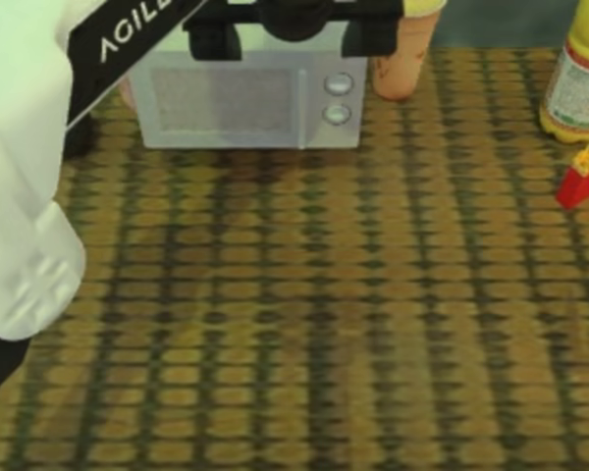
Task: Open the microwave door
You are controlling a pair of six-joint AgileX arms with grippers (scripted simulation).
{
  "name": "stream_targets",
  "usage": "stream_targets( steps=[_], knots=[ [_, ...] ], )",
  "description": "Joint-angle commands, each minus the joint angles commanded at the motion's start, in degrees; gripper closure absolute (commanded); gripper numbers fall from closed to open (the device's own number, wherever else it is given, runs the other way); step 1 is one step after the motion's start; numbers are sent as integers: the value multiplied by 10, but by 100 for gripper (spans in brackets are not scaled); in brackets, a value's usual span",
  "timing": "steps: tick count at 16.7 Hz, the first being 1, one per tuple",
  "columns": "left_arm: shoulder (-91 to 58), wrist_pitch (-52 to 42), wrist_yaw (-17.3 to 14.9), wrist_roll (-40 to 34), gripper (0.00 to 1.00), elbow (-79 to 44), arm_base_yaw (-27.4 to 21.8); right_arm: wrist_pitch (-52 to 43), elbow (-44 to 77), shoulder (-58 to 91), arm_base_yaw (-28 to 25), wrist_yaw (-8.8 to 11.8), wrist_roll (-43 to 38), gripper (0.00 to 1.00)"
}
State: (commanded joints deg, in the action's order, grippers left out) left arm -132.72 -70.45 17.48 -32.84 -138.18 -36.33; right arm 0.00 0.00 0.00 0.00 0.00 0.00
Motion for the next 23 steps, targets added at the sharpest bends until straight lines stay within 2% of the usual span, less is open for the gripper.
stream_targets(
  steps=[6, 10, 23],
  knots=[
    [-50, 109, -10, 22, 0, 48, 22, 0, 0, 0, 0, 0, 0, 0],
    [-54, 115, -11, 24, 0, 52, 24, 0, 0, 0, 0, 0, 0, 0],
    [-54, 115, -11, 24, 98, 52, 24, 0, 0, 0, 0, 0, 0, 0]
  ],
)
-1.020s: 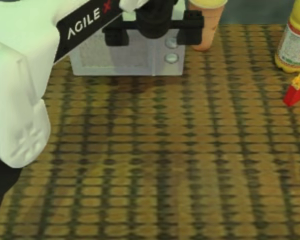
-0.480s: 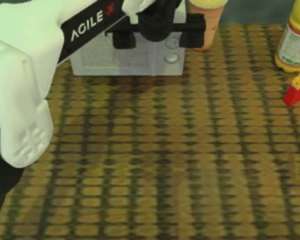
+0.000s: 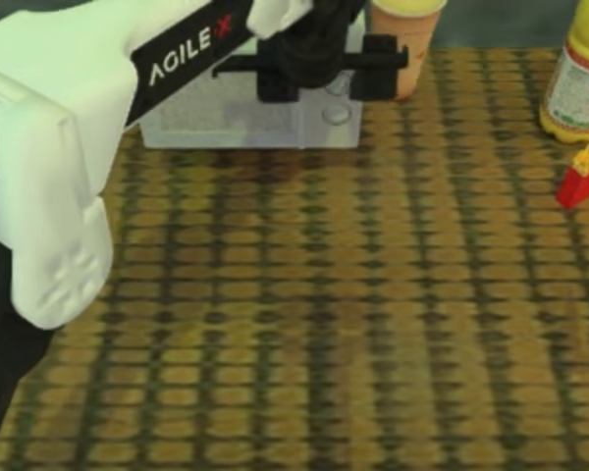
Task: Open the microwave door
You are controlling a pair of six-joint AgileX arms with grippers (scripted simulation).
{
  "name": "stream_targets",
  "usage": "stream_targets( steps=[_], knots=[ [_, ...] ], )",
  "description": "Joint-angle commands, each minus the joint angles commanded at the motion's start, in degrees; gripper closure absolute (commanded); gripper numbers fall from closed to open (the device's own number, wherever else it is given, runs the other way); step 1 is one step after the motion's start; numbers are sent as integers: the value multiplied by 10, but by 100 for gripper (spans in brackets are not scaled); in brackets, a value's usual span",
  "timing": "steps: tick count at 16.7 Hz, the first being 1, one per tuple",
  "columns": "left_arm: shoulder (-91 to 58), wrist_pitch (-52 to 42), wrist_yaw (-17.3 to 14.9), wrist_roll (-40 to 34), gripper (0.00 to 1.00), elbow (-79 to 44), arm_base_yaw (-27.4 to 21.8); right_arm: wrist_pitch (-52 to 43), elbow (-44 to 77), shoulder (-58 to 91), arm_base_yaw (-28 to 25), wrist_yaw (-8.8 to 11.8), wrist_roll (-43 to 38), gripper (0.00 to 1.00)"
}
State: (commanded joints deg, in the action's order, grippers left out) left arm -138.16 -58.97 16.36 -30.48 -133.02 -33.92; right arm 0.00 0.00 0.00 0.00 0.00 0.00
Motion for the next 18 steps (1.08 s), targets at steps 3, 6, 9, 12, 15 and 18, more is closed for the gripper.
stream_targets(
  steps=[3, 6, 9, 12, 15, 18],
  knots=[
    [0, 0, 0, 0, 100, 0, 0, 0, 0, 0, 0, 0, 0, 0],
    [0, 0, 0, 0, 100, 0, 0, 0, 0, 0, 0, 0, 0, 0],
    [1, 3, -12, -5, 100, 16, -19, 0, 0, 0, 0, 0, 0, 0],
    [19, 14, -6, -7, 100, 40, -19, 0, 0, 0, 0, 0, 0, 0],
    [54, 36, 4, -13, 100, 100, -17, 0, 0, 0, 0, 0, 0, 0],
    [75, 50, 9, -17, 100, 130, -18, 0, 0, 0, 0, 0, 0, 0]
  ],
)
